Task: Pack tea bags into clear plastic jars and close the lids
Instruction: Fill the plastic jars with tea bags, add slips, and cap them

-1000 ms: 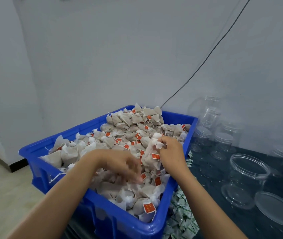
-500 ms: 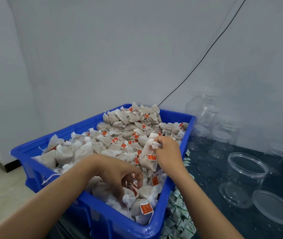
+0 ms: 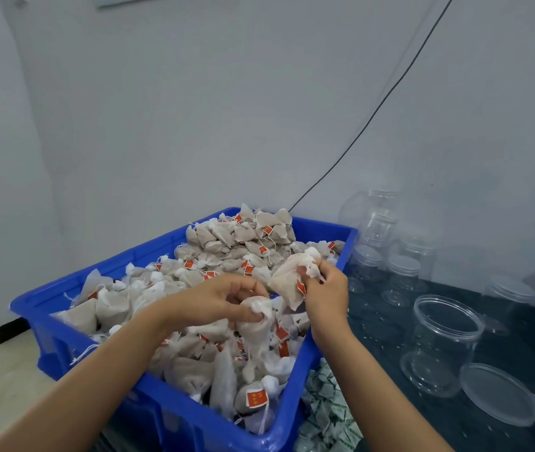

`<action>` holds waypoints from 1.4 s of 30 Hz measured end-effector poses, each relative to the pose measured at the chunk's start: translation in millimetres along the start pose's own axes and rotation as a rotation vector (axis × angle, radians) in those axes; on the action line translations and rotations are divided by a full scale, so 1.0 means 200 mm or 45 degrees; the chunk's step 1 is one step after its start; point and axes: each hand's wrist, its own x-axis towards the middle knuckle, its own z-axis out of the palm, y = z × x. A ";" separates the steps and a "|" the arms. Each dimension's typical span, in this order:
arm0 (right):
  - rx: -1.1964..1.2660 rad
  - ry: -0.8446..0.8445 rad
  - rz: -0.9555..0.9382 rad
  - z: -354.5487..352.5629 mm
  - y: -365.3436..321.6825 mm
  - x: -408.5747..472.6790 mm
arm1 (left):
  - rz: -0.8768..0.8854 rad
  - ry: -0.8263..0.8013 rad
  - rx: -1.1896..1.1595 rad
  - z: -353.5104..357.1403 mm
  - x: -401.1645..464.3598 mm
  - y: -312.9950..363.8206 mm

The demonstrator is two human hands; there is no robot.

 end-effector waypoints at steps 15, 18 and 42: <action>0.282 0.013 -0.031 -0.62 -0.21 0.00 | -0.221 0.435 -0.286 -0.02 -0.02 -0.02; 0.237 -0.018 -0.065 -0.81 -0.22 -0.04 | -0.179 0.172 -0.319 0.00 -0.08 0.04; 0.074 0.035 -0.043 -1.20 -0.06 -0.09 | 0.036 -0.012 0.503 0.27 -0.12 0.05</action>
